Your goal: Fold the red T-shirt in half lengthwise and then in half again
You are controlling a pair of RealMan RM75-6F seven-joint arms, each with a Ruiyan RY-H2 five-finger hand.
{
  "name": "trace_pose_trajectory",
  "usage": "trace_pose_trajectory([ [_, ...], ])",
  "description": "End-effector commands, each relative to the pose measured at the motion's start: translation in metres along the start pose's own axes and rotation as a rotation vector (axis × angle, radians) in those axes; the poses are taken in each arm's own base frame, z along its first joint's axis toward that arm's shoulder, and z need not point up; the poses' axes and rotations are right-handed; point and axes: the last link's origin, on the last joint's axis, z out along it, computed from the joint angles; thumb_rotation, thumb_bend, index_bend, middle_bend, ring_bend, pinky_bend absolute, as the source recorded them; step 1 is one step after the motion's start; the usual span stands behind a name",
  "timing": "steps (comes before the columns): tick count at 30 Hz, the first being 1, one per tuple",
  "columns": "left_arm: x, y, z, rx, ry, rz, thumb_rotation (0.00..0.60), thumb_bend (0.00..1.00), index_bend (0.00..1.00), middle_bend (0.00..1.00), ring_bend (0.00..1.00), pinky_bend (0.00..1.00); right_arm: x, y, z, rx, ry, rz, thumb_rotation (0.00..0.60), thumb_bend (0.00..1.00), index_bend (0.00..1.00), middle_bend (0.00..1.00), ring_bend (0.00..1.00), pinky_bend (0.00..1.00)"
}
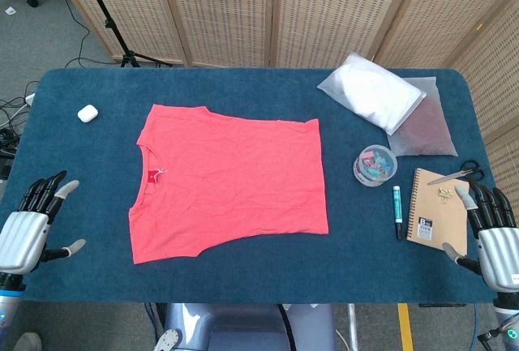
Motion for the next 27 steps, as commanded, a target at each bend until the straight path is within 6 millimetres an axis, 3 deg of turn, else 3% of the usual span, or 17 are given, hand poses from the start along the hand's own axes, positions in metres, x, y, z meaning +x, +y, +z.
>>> trace_pose_trajectory([
  [1,0.0,0.0,0.0,0.001,0.0,-0.001,0.6,0.0,0.0,0.0,0.0,0.0,0.0,0.0,0.0,0.001,0.0,-0.001,0.6,0.0,0.01,0.0,0.0,0.0],
  [10,0.0,-0.001,0.003,0.01,0.001,-0.001,0.6,0.0,0.0,0.0,0.0,0.0,-0.004,-0.003,0.0,0.014,-0.027,0.007,0.6,0.0,0.04,0.0,0.0,0.0],
  [14,0.001,-0.001,0.005,0.009,0.004,-0.004,0.6,0.0,0.0,0.0,0.0,0.0,-0.015,-0.011,0.004,0.055,-0.089,0.041,0.6,0.0,0.09,0.0,0.0,0.0],
  [20,-0.002,0.0,0.007,0.018,-0.007,0.005,0.6,0.0,0.0,0.0,0.0,0.0,-0.05,-0.039,0.027,0.188,-0.187,0.095,0.6,0.0,0.24,0.0,0.0,0.0],
  [22,-0.004,0.001,0.009,0.023,-0.006,0.012,0.6,0.0,0.0,0.0,0.0,0.0,-0.072,-0.059,0.038,0.242,-0.227,0.087,0.6,0.0,0.26,0.0,0.0,0.0],
  [27,-0.01,0.0,0.013,0.041,-0.023,0.027,0.6,0.0,0.0,0.0,0.0,0.0,-0.095,-0.081,0.054,0.27,-0.251,0.067,0.6,0.04,0.32,0.0,0.0,0.0],
])
